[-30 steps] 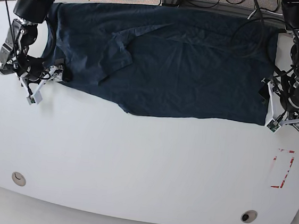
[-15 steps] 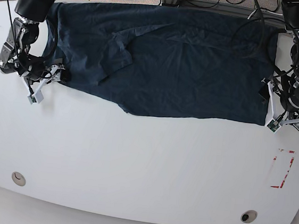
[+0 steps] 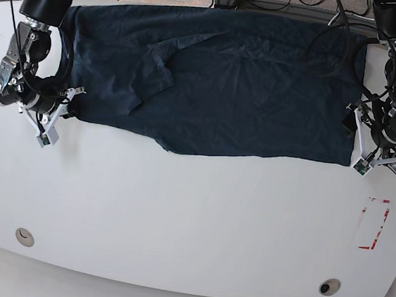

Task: Layout the t-shirt on the table in an organized manner, then fold the t-shirt properly
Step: 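Slide the right gripper along the shirt's side edge and pinch the fabric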

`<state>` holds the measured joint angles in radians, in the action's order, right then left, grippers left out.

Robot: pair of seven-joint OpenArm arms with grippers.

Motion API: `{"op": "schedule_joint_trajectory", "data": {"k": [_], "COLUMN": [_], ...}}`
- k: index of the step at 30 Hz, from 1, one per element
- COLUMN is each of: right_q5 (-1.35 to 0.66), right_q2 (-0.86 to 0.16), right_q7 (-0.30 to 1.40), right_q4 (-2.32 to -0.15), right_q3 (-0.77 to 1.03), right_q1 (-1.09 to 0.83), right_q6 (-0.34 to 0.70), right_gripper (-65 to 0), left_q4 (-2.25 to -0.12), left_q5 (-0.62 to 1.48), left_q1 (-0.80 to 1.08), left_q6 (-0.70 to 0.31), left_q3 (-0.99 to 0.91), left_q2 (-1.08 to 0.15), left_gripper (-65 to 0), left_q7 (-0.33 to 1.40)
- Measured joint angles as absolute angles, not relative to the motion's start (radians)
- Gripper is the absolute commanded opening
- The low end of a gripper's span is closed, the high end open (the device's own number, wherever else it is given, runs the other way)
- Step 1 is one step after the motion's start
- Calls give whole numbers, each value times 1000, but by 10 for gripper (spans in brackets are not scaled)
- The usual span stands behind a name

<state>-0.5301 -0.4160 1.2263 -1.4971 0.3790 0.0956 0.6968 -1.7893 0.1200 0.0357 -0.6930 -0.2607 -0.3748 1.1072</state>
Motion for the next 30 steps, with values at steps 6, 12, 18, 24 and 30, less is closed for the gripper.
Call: {"op": "schedule_joint_trajectory", "data": {"k": [6, 12, 18, 24, 30], "right_q5": [-662, -767, -863, -897, -911], "right_q2": [-424, -424, -424, -424, -424], "right_q7": [1246, 1332, 1347, 1369, 1362], "right_q4": [-1703, -1868, -1963, -1962, -1963], "right_q3": [381, 381, 376, 278, 211], "right_q1": [24, -43, -138, -224, -291], "right_q6": [701, 689, 698, 697, 696], "right_gripper": [-587, -587, -587, -587, -587], "left_q4": [-1789, -1788, -1787, -1786, -1786], "left_q5": [120, 120, 120, 120, 119], "left_q1": [36, 36, 39, 58, 56], "left_q6": [-693, -693, -693, -693, -692], "left_q3": [-261, -263, -261, -261, -262], "left_q2": [-375, -360, -356, -355, -356], "left_gripper": [-125, -125, -125, -125, -125], "left_q7": [1107, 1107, 1107, 1107, 1107]}}
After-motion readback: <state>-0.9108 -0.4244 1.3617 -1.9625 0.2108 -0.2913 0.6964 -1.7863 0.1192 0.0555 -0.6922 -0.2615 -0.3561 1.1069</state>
